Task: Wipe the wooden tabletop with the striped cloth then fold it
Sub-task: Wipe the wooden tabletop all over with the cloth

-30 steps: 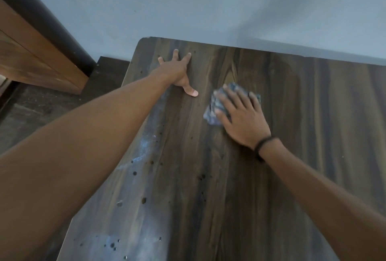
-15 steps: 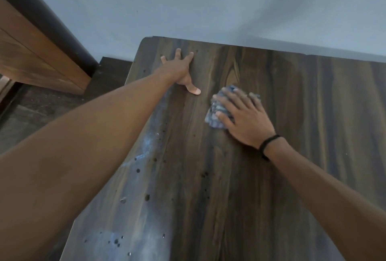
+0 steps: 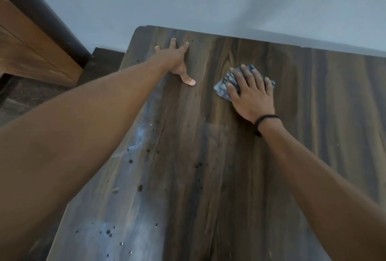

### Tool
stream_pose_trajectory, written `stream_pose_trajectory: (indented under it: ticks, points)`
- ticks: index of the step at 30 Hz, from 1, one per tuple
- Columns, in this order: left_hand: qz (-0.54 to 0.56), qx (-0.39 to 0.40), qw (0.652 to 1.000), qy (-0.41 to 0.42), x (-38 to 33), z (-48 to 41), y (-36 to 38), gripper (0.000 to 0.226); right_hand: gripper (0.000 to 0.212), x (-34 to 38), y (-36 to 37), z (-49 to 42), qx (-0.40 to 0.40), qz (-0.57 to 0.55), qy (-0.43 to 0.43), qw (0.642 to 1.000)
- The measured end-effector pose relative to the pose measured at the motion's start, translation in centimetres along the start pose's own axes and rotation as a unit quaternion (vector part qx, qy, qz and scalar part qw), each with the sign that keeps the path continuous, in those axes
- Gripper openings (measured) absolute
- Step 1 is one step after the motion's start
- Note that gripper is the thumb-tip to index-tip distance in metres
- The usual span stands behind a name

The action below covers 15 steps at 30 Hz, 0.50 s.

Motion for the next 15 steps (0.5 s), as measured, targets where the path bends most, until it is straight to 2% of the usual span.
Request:
stream_pose_trajectory:
  ticks: [2,4,6,7,10,12,15]
  points:
    - [-0.011,0.003,1.0,0.002,0.0,-0.3,0.3,0.143,0.057,2.3,1.0,0.5,-0.003,0.007,0.004,1.0]
    - [-0.009,0.008,1.0,-0.002,0.1,-0.4,0.6,0.144,0.057,5.0,2.6,4.1,0.016,0.027,-0.075,0.997]
    - [0.006,0.01,1.0,-0.005,0.3,-0.4,0.8,0.143,0.057,4.7,3.1,7.5,0.027,0.045,-0.133,0.99]
    - [0.011,0.01,1.0,-0.003,0.3,-0.4,0.7,0.142,0.057,3.7,2.7,7.7,0.026,0.051,-0.133,0.989]
    - [0.008,0.008,1.0,-0.004,0.2,-0.7,0.5,0.143,0.057,0.4,1.1,3.6,0.0,0.035,-0.036,0.999]
    - [0.0,0.011,1.0,-0.003,0.1,-1.0,0.4,0.144,0.057,1.0,0.9,1.5,-0.007,0.013,0.005,1.0]
    - [-0.003,0.009,1.0,-0.004,0.1,-0.7,0.5,0.144,0.058,4.9,2.5,4.2,0.011,0.014,-0.061,0.998]
Point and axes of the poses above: each hand's wrist, its own z-axis away from the middle knuckle, its own y-axis out of the palm, x = y × z, the point moved 6 cm from there along -z, towards the middle knuckle, and after that the axes turned 4 degrees about -z, right-handed, at the moved point
